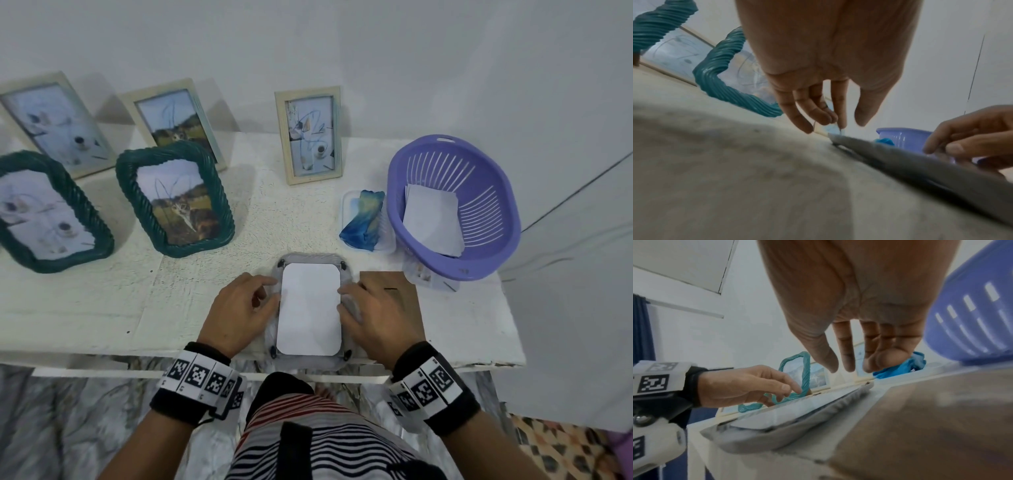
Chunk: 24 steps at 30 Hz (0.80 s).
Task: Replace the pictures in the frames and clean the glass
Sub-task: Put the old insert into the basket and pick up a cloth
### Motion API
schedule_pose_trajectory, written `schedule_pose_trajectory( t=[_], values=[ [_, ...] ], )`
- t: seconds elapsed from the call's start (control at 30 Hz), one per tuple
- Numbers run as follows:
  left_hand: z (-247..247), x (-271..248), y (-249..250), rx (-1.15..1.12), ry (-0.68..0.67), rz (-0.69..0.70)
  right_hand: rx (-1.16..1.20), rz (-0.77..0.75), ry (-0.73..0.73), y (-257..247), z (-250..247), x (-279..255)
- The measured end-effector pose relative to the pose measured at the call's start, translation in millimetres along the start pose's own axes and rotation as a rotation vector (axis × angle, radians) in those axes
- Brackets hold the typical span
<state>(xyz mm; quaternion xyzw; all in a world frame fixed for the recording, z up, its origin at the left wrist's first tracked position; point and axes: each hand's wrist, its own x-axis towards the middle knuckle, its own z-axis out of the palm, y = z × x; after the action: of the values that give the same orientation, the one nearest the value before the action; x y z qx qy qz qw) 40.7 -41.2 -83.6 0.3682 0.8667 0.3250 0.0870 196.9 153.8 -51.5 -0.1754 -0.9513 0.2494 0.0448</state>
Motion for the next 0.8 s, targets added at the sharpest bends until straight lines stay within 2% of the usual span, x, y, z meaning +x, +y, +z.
schedule_pose_trajectory(
  t=[0.1,0.23,0.3,0.47,0.8],
  values=[
    [3.2,-4.7,-13.7,-0.038,0.027,0.087,-0.209,0.063,0.125,11.7,-4.3,-7.6],
    [8.2,-10.8,-26.7,-0.061,0.015,0.203,-0.378,0.423,0.012,19.1,-8.4,-19.3],
    [10.4,-12.1,-34.7,-0.045,-0.006,0.263,-0.373,0.505,-0.015,19.2,-9.1,-24.6],
    [12.2,-12.2,-43.2,-0.061,-0.028,0.279,-0.259,0.598,-0.002,19.9,-5.0,-34.8],
    [14.3,-12.9,-47.5,-0.037,-0.021,0.302,0.084,0.632,0.026,27.3,-29.1,-47.0]
  ],
)
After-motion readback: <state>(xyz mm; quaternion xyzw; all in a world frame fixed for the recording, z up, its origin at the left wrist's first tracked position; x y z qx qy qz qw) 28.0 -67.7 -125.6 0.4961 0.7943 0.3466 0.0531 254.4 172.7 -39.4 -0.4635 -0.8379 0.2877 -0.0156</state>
